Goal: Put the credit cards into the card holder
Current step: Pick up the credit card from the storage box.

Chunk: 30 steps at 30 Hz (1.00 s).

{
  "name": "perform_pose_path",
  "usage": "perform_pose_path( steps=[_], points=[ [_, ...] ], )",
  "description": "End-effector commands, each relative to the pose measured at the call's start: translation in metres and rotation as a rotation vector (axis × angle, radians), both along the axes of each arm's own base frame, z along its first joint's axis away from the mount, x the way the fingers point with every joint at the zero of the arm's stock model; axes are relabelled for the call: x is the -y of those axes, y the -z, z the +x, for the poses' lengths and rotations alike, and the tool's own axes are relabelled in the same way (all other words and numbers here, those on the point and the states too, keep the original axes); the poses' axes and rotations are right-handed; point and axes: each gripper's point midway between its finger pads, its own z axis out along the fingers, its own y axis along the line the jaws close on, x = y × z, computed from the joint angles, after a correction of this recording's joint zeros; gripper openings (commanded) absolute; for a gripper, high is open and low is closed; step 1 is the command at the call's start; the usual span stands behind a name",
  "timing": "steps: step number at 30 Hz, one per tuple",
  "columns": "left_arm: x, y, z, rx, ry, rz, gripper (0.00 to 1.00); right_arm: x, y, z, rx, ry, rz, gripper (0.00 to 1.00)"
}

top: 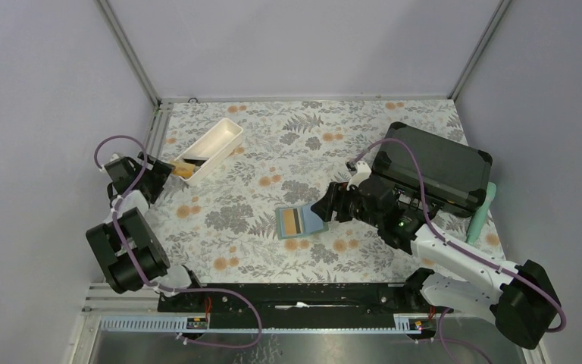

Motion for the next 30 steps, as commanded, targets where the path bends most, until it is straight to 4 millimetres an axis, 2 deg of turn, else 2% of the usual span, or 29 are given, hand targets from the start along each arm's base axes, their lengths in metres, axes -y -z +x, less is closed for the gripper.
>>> perform_pose_path(
  steps=[1, 8, 13, 20, 30],
  points=[
    [-0.016, -0.023, 0.031, 0.116, 0.039, 0.040, 0.83, -0.006, -0.012, 0.002, 0.027, -0.022, 0.056, 0.71],
    [-0.023, -0.027, 0.050, 0.148, 0.076, 0.050, 0.75, -0.006, -0.005, 0.001, 0.002, -0.015, 0.058, 0.71],
    [-0.024, -0.017, 0.057, 0.134, 0.088, 0.021, 0.66, -0.010, -0.002, 0.001, -0.020, -0.023, 0.071, 0.71],
    [-0.025, -0.009, 0.065, 0.122, 0.106, -0.003, 0.60, -0.015, -0.001, 0.004, -0.032, -0.030, 0.080, 0.70],
    [-0.020, 0.000, 0.067, 0.119, 0.120, -0.038, 0.47, -0.016, -0.001, 0.005, -0.042, -0.031, 0.087, 0.70]
  ],
)
